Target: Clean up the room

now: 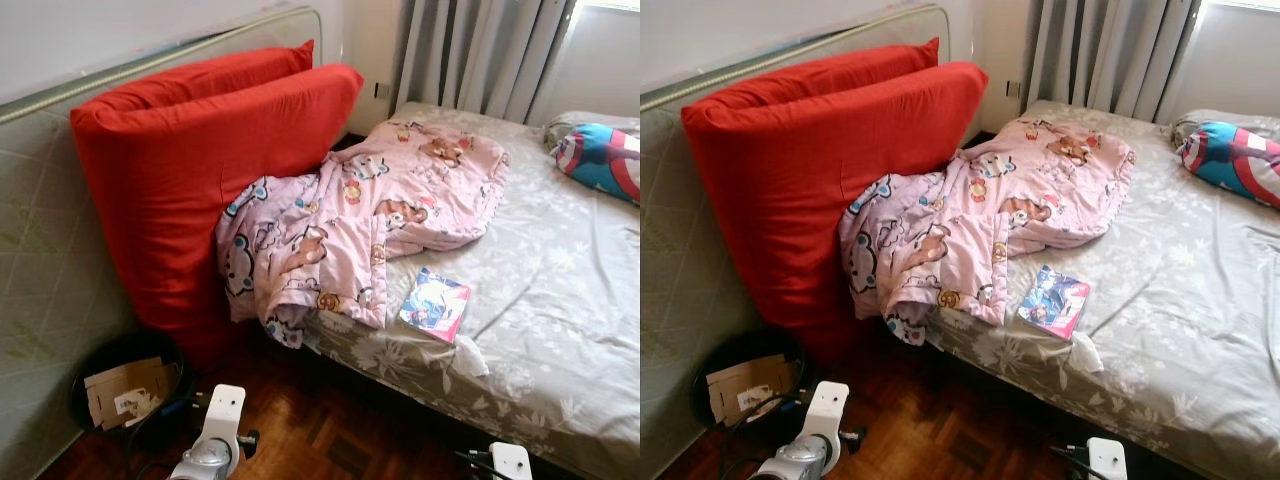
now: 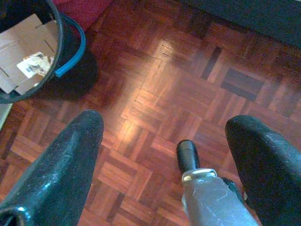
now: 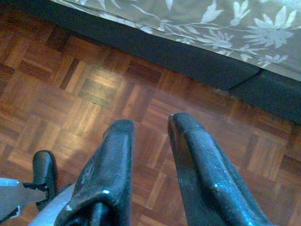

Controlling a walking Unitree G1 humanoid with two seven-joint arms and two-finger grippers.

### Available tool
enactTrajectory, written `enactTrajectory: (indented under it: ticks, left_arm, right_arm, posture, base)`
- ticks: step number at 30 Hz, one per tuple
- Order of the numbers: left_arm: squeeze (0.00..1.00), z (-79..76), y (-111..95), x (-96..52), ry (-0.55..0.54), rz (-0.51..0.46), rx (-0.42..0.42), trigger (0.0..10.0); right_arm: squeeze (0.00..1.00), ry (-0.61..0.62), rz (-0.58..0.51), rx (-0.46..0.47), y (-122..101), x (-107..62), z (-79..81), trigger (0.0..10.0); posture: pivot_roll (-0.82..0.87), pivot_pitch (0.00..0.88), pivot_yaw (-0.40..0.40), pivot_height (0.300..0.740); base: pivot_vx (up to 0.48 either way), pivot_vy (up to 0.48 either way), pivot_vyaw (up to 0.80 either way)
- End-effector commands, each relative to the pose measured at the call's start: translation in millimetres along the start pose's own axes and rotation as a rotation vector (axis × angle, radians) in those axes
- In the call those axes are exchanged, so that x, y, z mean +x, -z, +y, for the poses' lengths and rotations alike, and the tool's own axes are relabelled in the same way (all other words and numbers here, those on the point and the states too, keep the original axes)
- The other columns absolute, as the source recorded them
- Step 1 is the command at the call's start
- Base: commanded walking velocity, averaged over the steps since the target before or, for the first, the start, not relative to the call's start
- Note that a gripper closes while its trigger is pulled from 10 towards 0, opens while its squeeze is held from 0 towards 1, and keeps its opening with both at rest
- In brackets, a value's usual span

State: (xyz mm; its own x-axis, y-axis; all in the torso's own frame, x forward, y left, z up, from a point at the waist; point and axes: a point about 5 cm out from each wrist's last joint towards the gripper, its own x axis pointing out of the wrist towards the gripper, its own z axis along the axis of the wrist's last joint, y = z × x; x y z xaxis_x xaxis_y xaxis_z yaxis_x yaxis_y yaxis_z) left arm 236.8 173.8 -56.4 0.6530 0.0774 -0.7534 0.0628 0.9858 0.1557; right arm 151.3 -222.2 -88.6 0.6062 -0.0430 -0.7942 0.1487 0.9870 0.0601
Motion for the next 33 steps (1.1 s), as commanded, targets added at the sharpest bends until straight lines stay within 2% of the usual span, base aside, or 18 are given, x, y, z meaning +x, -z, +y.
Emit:
enactTrajectory:
  ticks: [1, 14, 33]
  left_arm:
    - [0.0, 0.4, 1.4, -0.1, 0.003, 0.006, -0.021, 10.0]
    - [0.0, 0.4, 0.5, 0.1, 0.003, 0.009, -0.025, 10.0]
    - [0.0, 0.8, 0.2, 0.1, 0.003, 0.007, -0.025, 10.0]
  right_arm:
    - [0.0, -0.004, 0.002, 0.004, 1.2, -0.2, 0.9, 10.0]
    - [0.0, 0.001, 0.005, 0.006, 0.6, 0.1, 0.5, 10.0]
    - [0.0, 0.001, 0.008, 0.007, 0.7, 0.2, 0.8, 10.0]
  posture:
    - [-0.04, 0.0, -0.031, 0.74]
    - [-0.04, 0.0, -0.033, 0.74]
    - [-0.04, 0.0, -0.032, 0.74]
  base:
    - [0.0, 0.0, 0.0]
    - [0.216, 0.0, 0.0]
    - [0.312, 0.0, 0.0]
